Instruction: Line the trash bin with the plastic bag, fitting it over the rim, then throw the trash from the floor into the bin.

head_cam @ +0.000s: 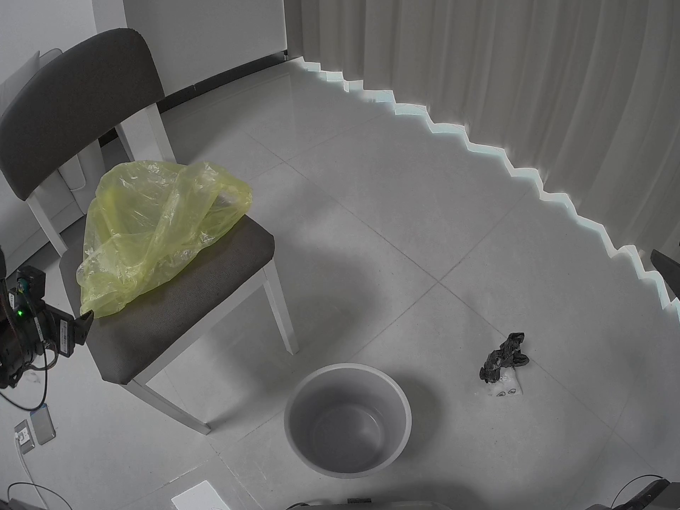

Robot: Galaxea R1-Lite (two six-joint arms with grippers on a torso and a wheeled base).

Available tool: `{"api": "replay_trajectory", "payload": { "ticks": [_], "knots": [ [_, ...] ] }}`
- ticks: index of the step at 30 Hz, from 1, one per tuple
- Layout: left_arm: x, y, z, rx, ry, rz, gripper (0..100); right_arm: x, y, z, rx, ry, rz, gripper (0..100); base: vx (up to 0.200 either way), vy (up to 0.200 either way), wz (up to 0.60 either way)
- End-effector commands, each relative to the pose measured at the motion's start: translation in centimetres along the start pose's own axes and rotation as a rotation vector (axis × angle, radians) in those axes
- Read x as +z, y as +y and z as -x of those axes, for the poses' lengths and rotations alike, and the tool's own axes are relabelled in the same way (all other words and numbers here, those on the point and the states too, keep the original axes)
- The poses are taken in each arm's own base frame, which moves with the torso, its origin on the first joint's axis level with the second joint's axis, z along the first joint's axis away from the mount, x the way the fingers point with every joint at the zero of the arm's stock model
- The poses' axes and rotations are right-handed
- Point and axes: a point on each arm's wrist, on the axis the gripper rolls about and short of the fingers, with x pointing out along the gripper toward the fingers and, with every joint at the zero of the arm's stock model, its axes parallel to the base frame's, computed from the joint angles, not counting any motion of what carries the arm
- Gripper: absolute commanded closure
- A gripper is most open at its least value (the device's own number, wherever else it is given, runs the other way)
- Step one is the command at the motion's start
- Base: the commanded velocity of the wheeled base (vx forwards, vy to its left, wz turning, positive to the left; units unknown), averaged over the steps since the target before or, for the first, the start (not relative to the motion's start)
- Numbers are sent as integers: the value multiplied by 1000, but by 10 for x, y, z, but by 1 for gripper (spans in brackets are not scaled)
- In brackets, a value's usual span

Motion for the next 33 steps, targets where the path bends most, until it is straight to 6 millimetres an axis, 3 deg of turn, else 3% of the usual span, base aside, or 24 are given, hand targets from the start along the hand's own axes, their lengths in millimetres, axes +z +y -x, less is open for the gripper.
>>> {"api": "replay_trajectory", "payload": {
  "ticks": [1,11,23,33],
  "knots": [
    [-3,-1,-44,5,125,-26,0,0,-2,-13,3,33,-6,0,0,0,0],
    [9,0,-70,19,140,-42,0,-1,-2,-14,4,39,-7,0,0,0,0],
    [14,1,-88,29,152,-93,0,-2,-3,-15,4,45,-9,0,0,0,0],
    [9,-3,-82,17,148,-119,0,-3,-3,-16,3,53,-10,0,0,0,0]
  ]
}}
